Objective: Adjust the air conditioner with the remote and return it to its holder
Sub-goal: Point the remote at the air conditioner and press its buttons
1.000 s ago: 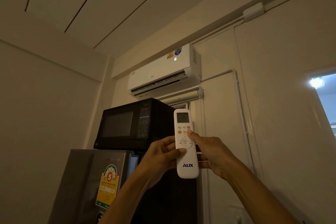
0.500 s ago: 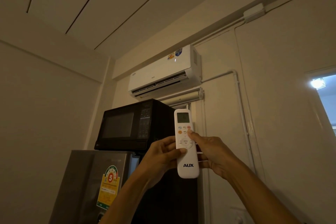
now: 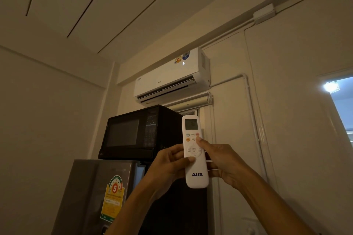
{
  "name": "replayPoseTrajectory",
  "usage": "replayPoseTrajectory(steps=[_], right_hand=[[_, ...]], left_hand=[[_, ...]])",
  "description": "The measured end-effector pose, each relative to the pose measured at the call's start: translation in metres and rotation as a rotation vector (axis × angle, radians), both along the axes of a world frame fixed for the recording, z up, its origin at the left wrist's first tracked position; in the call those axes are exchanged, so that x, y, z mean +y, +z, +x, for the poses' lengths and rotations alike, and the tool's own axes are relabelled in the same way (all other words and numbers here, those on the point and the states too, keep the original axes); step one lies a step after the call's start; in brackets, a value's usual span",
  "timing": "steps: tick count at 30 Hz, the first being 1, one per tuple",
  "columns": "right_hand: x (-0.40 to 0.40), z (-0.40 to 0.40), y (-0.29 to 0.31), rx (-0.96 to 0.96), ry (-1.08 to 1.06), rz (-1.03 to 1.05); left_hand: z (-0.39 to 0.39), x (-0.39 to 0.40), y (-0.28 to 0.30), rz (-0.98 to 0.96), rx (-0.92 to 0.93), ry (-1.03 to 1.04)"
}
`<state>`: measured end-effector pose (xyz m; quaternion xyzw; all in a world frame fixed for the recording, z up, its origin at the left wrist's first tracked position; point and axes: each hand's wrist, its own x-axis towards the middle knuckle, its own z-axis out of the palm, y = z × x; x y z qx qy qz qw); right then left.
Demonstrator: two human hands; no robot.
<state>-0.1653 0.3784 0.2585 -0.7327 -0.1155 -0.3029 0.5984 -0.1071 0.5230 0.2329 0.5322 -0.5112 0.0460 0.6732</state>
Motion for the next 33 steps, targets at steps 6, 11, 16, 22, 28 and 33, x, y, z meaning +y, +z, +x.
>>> replayPoseTrajectory(steps=[6,11,16,22,28,33], right_hand=[[-0.001,-0.0016,0.0019,0.009,0.006,0.006],[-0.0007,-0.0032,0.0035,0.013,0.001,0.001],[-0.0003,-0.0047,0.0036,0.011,0.003,0.0],[0.0003,-0.0053,0.003,0.008,0.01,0.001],[-0.0003,-0.0035,0.0027,0.014,0.009,0.001],[-0.0004,-0.0019,0.0017,0.02,0.017,0.0]], left_hand=[[-0.0012,-0.0007,0.0018,-0.003,0.001,0.001],[-0.0024,-0.0013,0.0027,-0.004,-0.005,-0.001],[-0.0039,-0.001,0.0031,-0.001,-0.012,-0.002],[-0.0024,-0.0007,0.0027,-0.003,-0.003,0.004],[-0.002,-0.0005,0.0021,-0.001,-0.012,0.002],[0.0003,-0.0005,0.0006,0.004,-0.013,0.006]])
